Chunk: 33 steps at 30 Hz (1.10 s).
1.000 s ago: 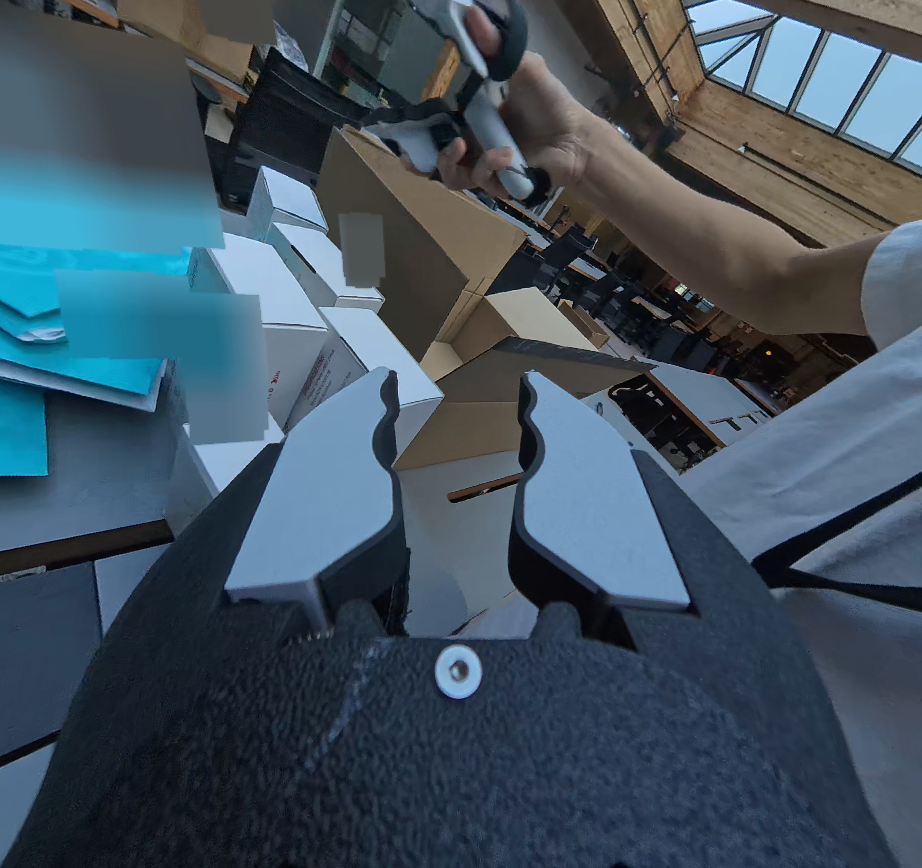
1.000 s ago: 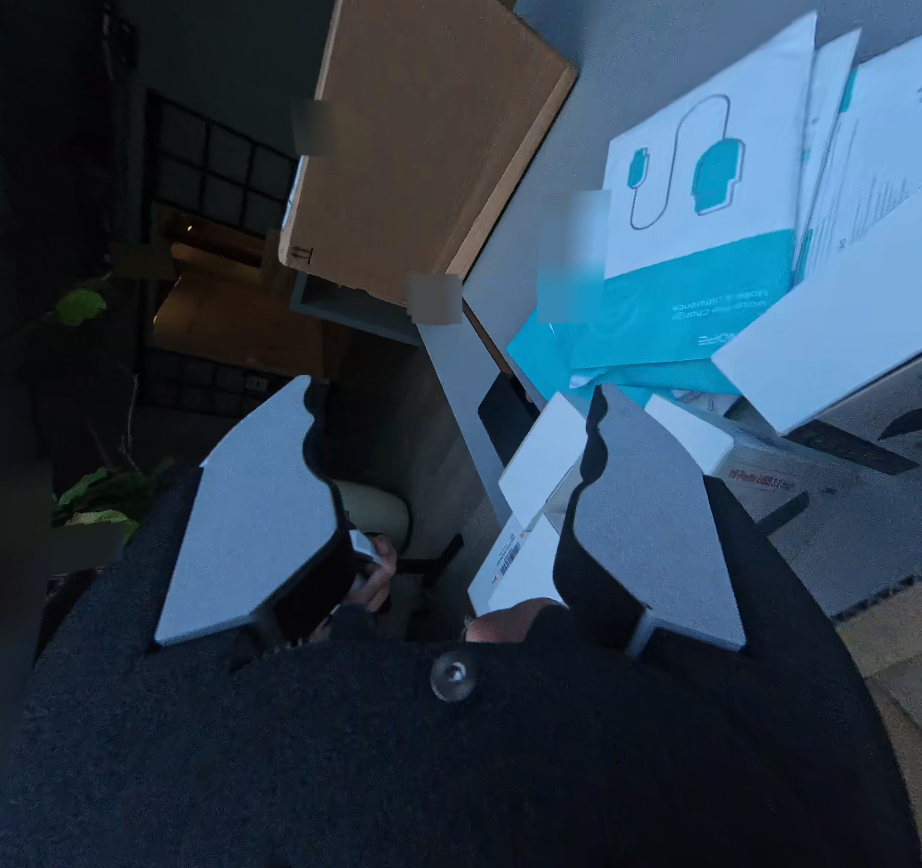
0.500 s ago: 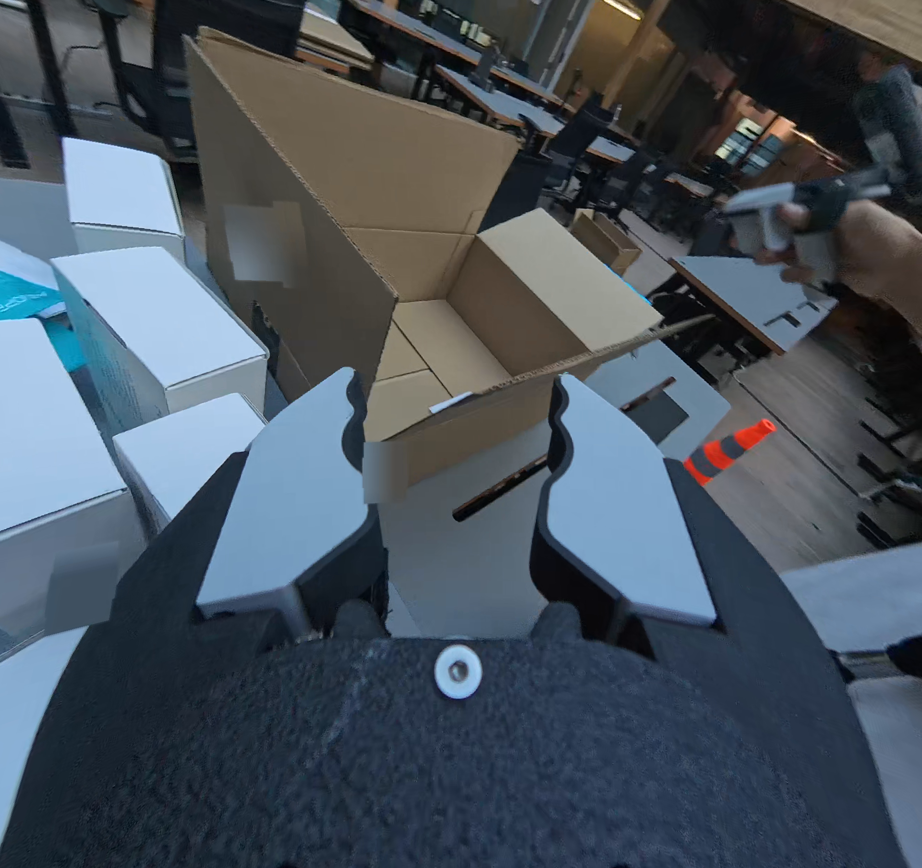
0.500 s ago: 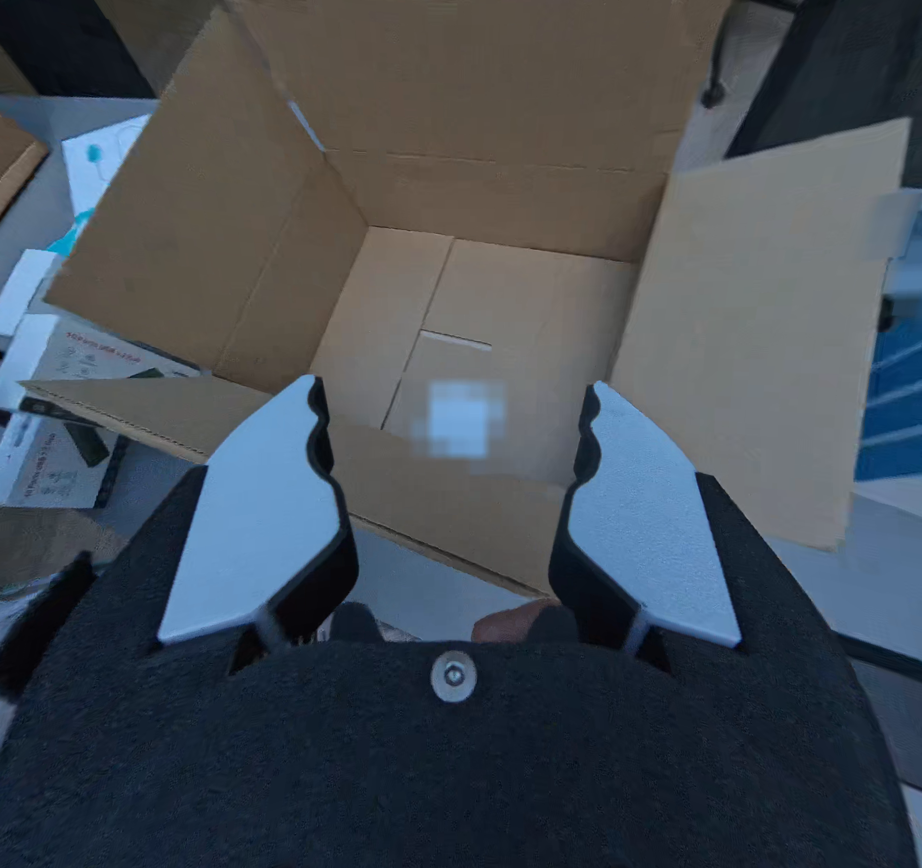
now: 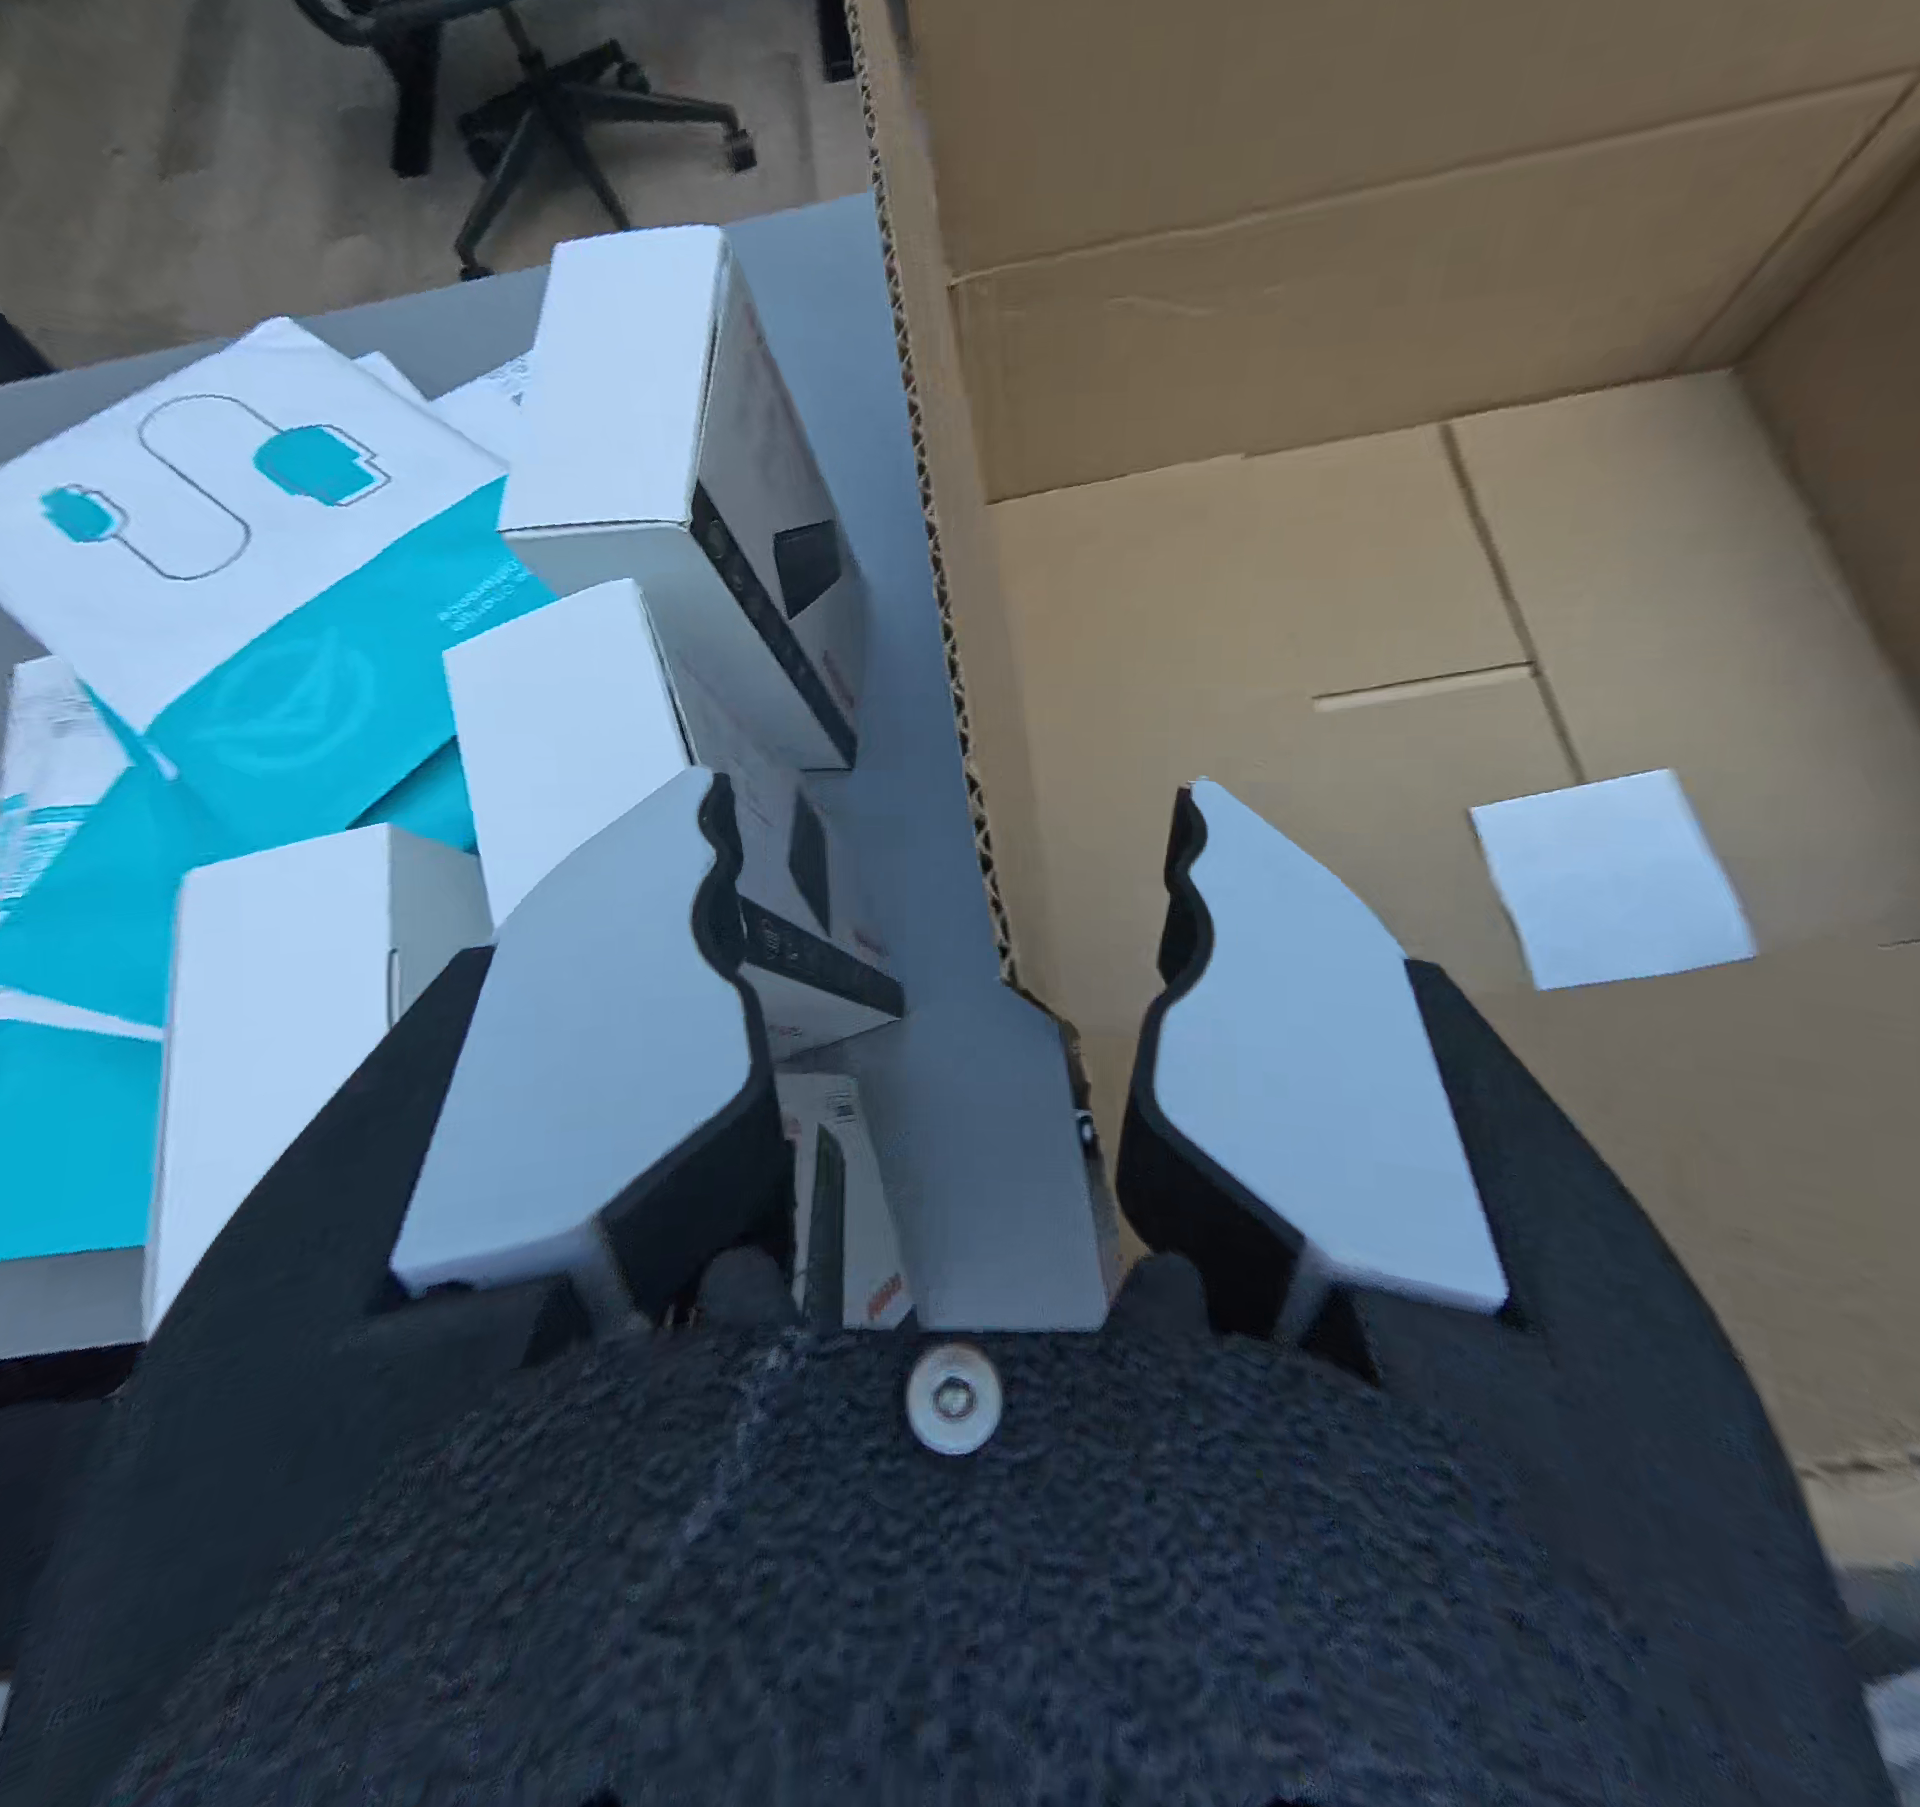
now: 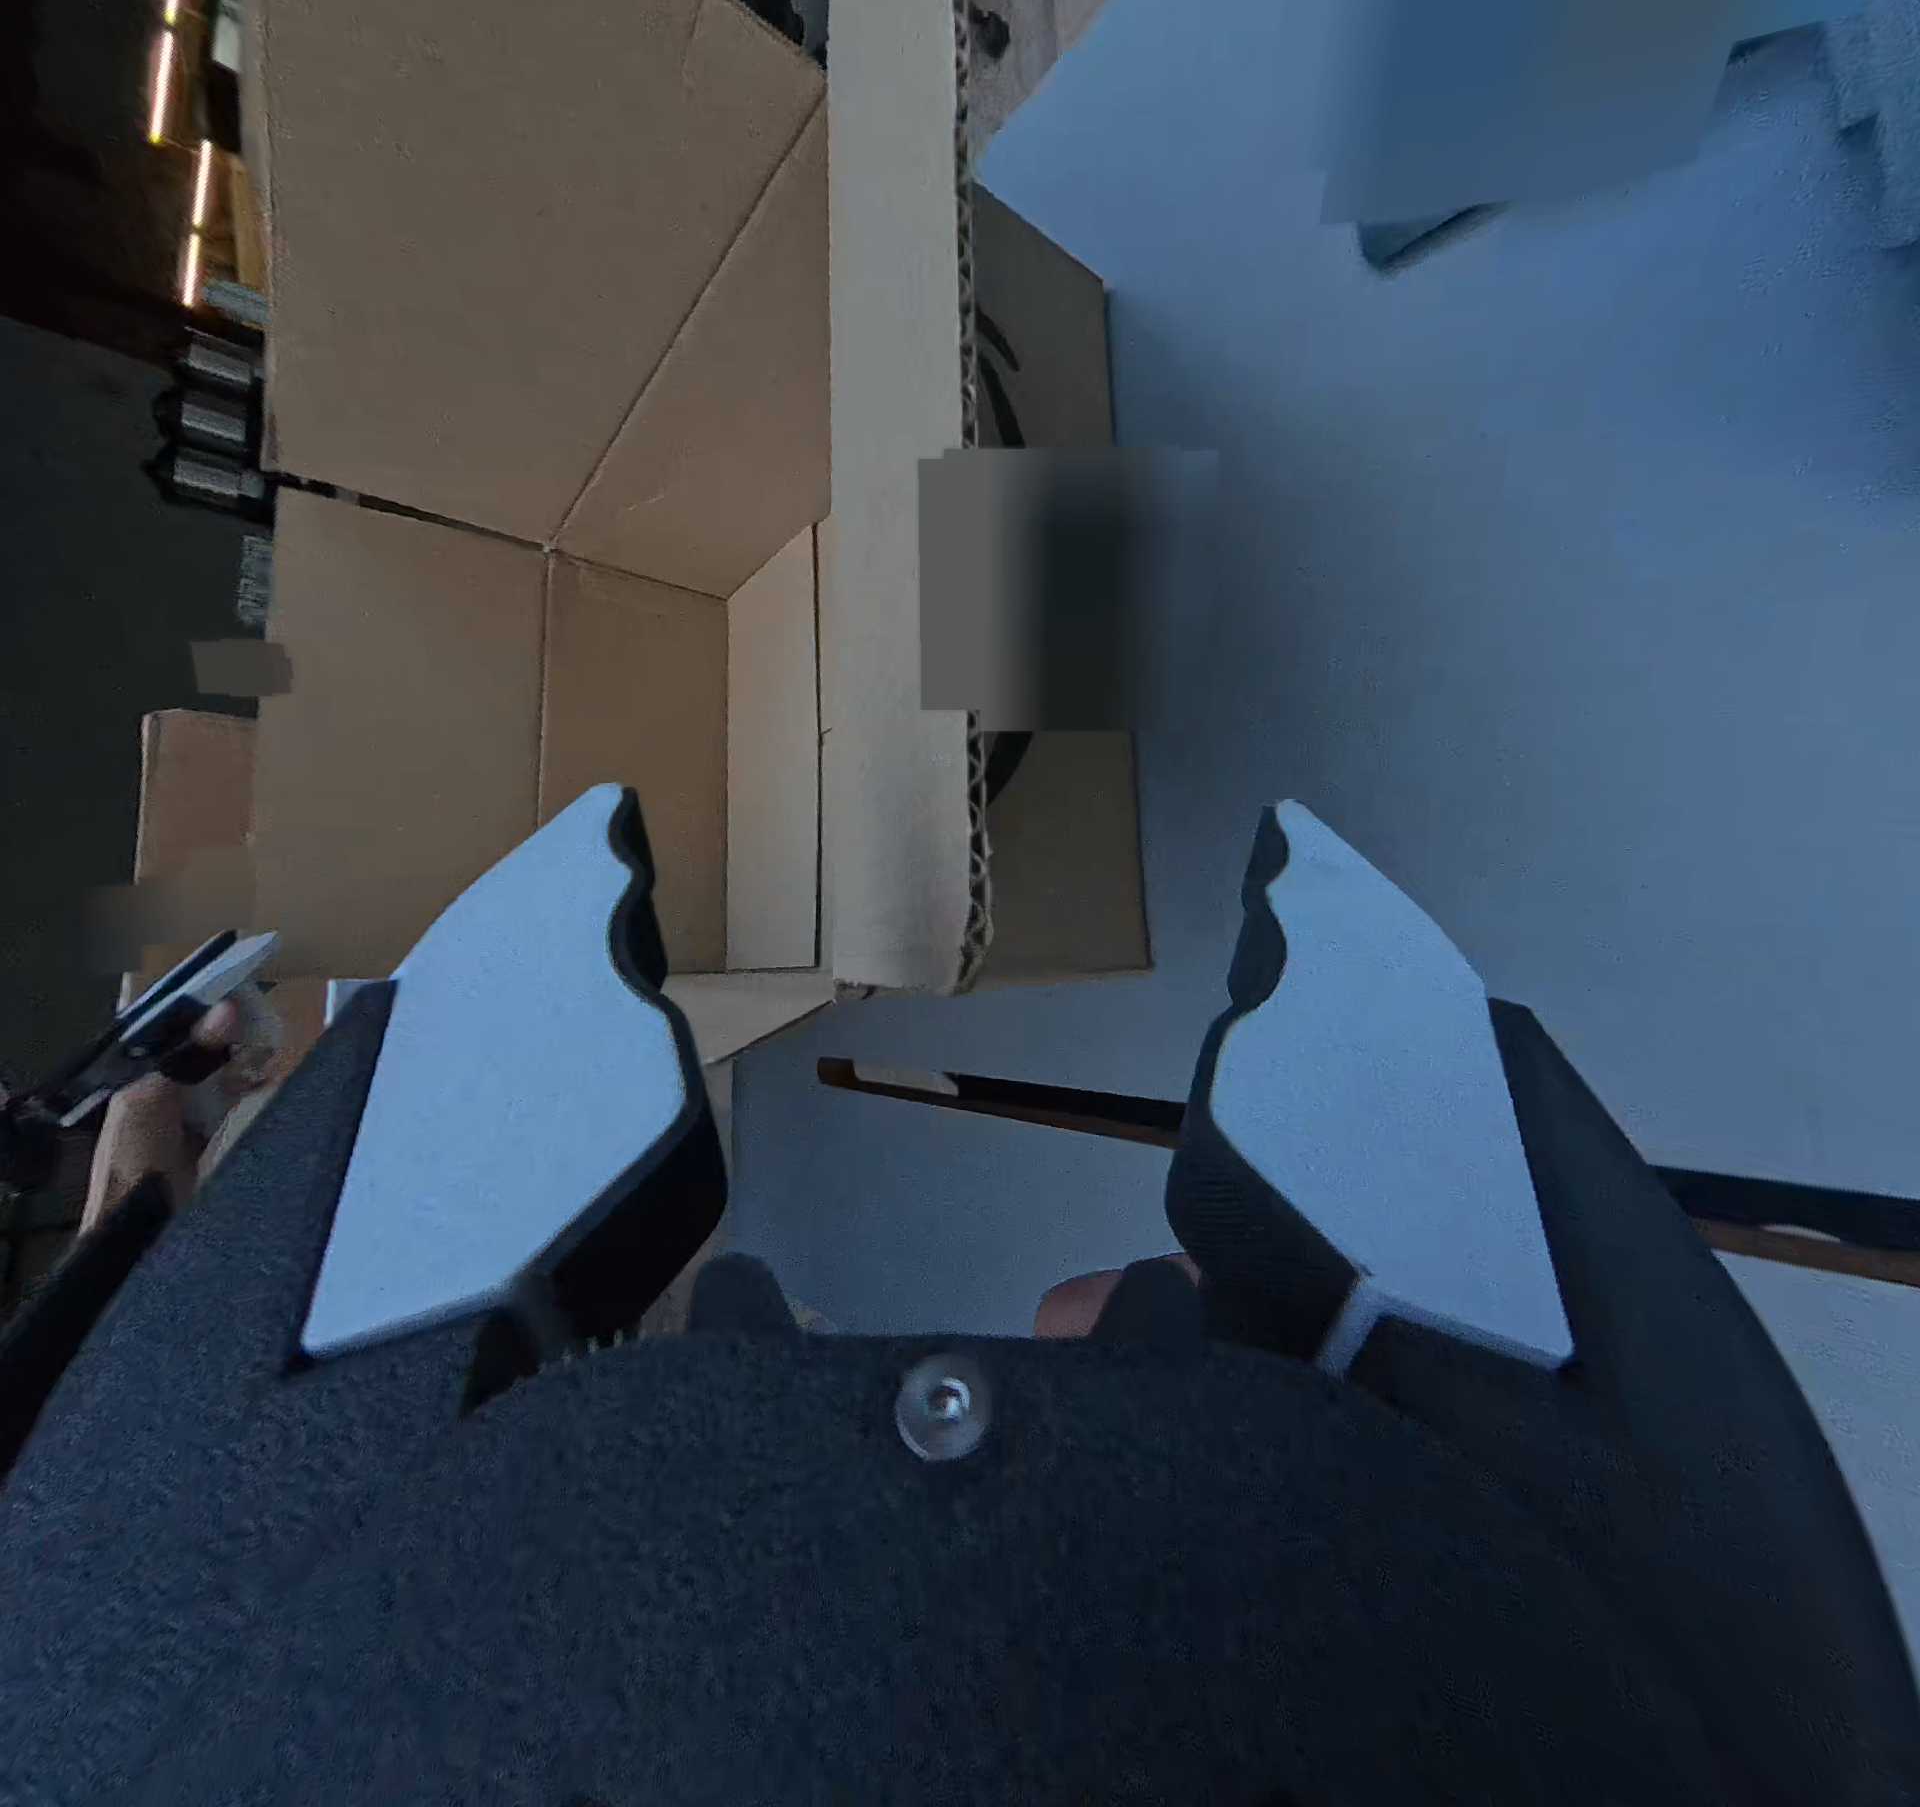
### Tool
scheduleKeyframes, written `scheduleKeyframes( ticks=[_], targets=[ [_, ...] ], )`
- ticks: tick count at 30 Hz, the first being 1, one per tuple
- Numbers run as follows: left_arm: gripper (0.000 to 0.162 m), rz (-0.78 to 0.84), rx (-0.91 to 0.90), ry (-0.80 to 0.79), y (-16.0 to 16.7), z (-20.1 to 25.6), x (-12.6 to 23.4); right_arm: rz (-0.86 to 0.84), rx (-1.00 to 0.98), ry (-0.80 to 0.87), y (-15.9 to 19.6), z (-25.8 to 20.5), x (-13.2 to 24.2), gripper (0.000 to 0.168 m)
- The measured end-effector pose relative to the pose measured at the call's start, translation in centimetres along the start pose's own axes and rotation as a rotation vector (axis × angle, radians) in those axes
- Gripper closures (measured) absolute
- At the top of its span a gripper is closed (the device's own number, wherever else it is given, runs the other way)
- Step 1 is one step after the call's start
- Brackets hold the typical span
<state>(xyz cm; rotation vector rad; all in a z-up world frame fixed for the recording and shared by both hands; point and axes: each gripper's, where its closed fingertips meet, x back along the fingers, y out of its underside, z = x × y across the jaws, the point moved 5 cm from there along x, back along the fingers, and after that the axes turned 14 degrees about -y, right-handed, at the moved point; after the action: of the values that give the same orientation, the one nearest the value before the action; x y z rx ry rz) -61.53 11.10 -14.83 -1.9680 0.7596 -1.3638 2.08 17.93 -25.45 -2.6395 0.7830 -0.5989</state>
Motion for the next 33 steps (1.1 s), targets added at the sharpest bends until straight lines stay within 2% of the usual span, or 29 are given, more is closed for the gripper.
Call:
scheduleKeyframes(
  ticks=[1,2,3,4,8,11,16,20,23,26,28,30,31,33],
  targets=[
    [0.097,-0.018,-0.021,-0.022,0.2,-0.1,-0.7,-0.004,-0.006,-0.049,0.0,0.0,-1.1,0.073],
    [0.112,-0.045,-0.021,-0.015,0.5,-0.1,-1.3,-0.008,0.003,-0.090,-0.1,-0.2,-2.1,0.098],
    [0.136,-0.080,-0.023,0.023,0.8,0.2,-1.9,-0.014,0.033,-0.122,-0.2,-0.5,-2.7,0.142],
    [0.153,-0.110,-0.021,0.059,1.0,0.6,-2.5,-0.007,0.083,-0.143,-0.4,-0.9,-3.0,0.166],
    [0.159,-0.122,-0.019,0.112,0.5,1.5,-2.7,-0.098,0.374,-0.060,-1.0,-5.1,-3.1,0.167],
    [0.159,-0.089,-0.090,0.110,0.0,3.0,-0.4,-0.180,0.643,0.032,-1.2,-10.9,-2.1,0.167],
    [0.158,0.037,-0.139,0.137,1.3,6.9,7.6,-0.204,1.011,0.213,-0.9,-19.5,3.3,0.167],
    [0.156,0.121,-0.125,0.124,4.6,9.9,13.3,-0.142,1.140,0.262,-0.1,-23.7,9.2,0.167],
    [0.157,0.152,-0.012,0.188,7.9,12.9,15.3,-0.099,1.220,0.284,0.3,-27.1,13.3,0.168],
    [0.157,0.148,0.122,0.297,9.9,16.9,15.1,-0.097,1.365,0.338,-0.6,-32.3,15.5,0.168],
    [0.153,0.119,0.142,0.349,11.2,19.9,13.5,-0.137,1.482,0.396,-0.8,-36.8,15.5,0.168],
    [0.143,0.078,0.138,0.362,13.0,22.1,10.4,-0.219,1.589,0.526,-0.4,-40.7,14.0,0.167],
    [0.130,0.055,0.103,0.312,14.0,22.3,8.6,-0.273,1.632,0.587,0.2,-42.1,12.4,0.166],
    [0.134,0.059,0.114,0.186,15.2,20.5,7.3,-0.412,1.671,0.696,1.9,-43.2,8.5,0.165]
  ],
)
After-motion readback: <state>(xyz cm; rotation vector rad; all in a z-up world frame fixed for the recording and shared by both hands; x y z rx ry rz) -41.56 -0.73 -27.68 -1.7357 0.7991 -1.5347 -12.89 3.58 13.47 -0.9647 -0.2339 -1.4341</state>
